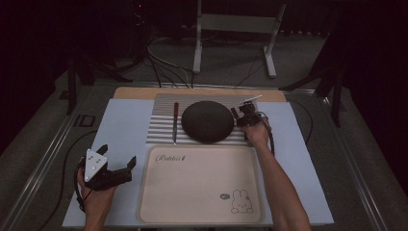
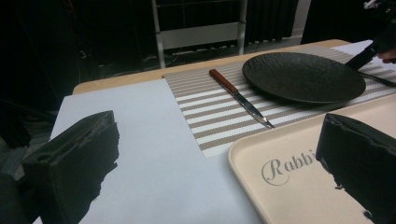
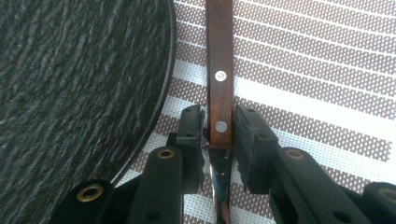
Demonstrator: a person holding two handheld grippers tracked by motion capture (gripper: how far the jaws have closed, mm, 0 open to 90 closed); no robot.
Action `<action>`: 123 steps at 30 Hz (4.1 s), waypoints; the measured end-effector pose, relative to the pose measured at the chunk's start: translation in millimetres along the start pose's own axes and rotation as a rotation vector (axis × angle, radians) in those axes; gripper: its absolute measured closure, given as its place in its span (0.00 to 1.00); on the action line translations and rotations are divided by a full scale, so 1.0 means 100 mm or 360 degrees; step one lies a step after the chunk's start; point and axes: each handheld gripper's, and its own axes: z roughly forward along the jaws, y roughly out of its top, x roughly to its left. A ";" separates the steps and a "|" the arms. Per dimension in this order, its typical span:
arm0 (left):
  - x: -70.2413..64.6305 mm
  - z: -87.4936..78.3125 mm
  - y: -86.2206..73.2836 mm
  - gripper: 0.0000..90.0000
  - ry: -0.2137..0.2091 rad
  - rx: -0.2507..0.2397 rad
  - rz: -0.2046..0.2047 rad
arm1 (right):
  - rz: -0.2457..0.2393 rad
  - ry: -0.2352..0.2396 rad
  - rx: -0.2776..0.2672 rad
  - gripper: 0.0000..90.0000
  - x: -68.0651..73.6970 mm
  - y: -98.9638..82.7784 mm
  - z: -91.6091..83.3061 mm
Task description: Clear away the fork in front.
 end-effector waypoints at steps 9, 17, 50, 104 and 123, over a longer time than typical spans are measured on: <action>0.00 0.00 0.00 0.00 -0.0004 -0.0002 0.0001 | -0.0029 -0.0046 -0.0014 0.86 0.02 -0.01 0.00; 0.00 0.01 0.00 0.00 -0.0004 0.0001 0.0007 | -0.0050 -0.0042 -0.0070 0.87 0.00 -0.05 -0.03; -0.06 0.05 0.00 0.00 -0.0010 0.0038 0.0023 | -0.0321 0.0019 -0.0702 0.87 0.12 -0.38 -1.03; -1.16 0.81 0.98 0.03 -0.0414 -0.0145 0.0082 | -0.0657 0.0254 -0.1062 0.87 0.92 -0.95 -1.64; -1.38 1.02 1.14 0.13 -0.0580 -0.0135 0.0008 | -0.0701 0.0314 -0.1067 0.87 1.11 -1.02 -1.59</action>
